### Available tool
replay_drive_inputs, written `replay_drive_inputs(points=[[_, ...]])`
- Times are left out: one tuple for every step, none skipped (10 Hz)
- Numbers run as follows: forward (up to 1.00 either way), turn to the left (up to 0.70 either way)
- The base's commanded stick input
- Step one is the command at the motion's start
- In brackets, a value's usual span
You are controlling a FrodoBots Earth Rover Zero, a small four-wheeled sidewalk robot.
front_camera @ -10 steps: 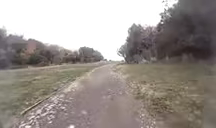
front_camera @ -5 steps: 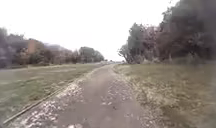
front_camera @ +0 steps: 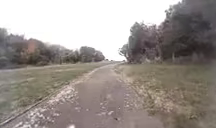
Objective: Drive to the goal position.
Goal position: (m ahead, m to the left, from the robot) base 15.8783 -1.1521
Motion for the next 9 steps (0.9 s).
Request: replay_drive_inputs(points=[[0.60,0.00],[0.60,0.00],[0.60,0.00],[0.60,0.00],[0.60,0.00],[0.60,0.00],[0.60,0.00],[0.60,0.00],[0.60,0.00]])
